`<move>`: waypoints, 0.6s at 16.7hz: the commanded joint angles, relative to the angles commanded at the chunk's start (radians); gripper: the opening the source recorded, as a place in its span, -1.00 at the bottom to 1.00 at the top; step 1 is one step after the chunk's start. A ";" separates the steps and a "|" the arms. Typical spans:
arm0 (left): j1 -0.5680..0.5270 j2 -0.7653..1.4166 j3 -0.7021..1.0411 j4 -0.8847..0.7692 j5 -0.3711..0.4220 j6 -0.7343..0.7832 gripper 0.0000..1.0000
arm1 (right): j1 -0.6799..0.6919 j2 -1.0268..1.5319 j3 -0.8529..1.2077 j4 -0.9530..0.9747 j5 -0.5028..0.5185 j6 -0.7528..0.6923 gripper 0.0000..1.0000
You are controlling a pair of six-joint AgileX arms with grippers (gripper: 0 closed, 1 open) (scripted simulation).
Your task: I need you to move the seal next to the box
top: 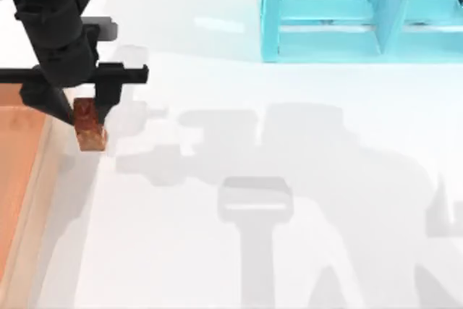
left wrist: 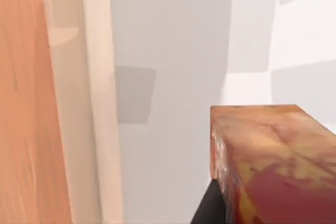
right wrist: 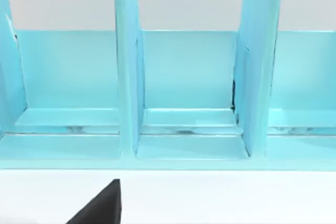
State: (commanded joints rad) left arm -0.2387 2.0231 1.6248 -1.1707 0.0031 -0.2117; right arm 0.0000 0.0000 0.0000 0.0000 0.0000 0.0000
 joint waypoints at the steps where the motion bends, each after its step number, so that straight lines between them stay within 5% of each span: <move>1: 0.000 0.000 0.000 0.000 0.000 0.000 0.36 | 0.000 0.000 0.000 0.000 0.000 0.000 1.00; 5: 0.000 0.000 0.000 0.000 0.000 0.000 0.96 | 0.000 0.000 0.000 0.000 0.000 0.000 1.00; 10: 0.000 0.000 0.000 0.000 0.000 0.000 1.00 | 0.000 0.000 0.000 0.000 0.000 0.000 1.00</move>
State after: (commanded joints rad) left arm -0.2387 2.0231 1.6248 -1.1707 0.0031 -0.2117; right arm 0.0000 0.0000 0.0000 0.0000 0.0000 0.0000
